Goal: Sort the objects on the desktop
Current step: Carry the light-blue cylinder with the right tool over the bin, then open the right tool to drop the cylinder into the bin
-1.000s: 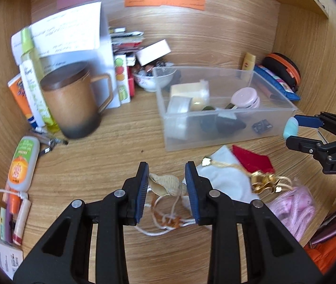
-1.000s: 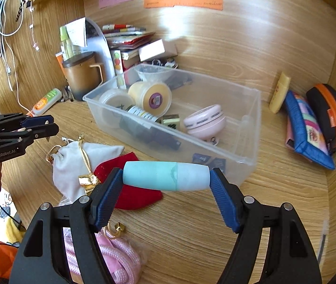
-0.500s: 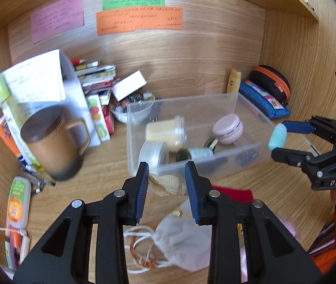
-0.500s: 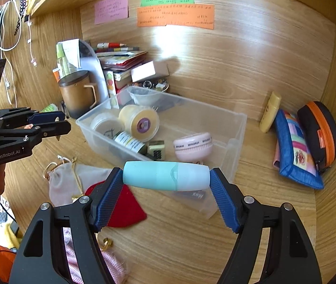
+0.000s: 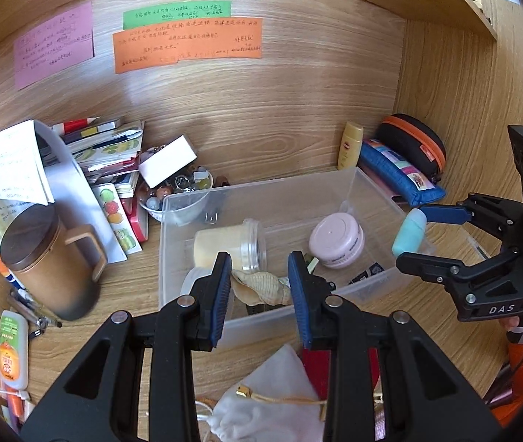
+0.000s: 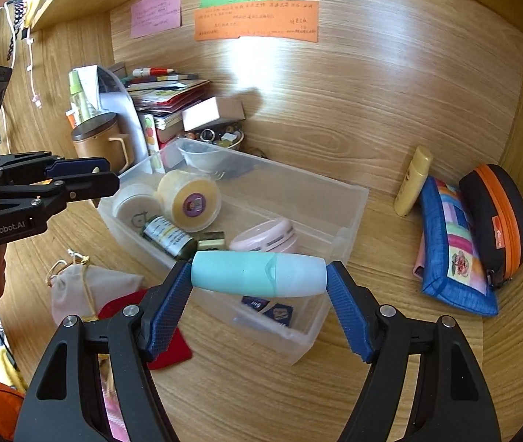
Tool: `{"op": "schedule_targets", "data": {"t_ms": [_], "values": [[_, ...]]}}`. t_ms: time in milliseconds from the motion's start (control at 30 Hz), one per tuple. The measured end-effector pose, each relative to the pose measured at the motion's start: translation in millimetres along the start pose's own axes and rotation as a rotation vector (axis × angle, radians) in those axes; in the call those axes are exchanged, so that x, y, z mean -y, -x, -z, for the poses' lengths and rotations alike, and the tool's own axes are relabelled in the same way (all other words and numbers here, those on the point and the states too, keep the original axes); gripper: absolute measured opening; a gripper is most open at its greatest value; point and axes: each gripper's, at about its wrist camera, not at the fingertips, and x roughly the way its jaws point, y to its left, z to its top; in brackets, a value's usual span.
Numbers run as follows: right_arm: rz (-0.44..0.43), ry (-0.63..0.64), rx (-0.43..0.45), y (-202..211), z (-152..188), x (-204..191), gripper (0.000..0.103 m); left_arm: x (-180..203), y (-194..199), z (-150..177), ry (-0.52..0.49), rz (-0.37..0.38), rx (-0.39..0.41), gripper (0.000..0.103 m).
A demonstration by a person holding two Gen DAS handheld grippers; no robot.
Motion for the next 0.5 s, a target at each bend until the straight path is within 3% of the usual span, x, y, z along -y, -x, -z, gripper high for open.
{"op": "schedule_targets", "data": {"t_ms": [500], "values": [[0.019, 0.016, -0.04, -22, -7, 4, 0.071, -13, -37, 6, 0.018, 0.002, -0.073, 0.031]]}}
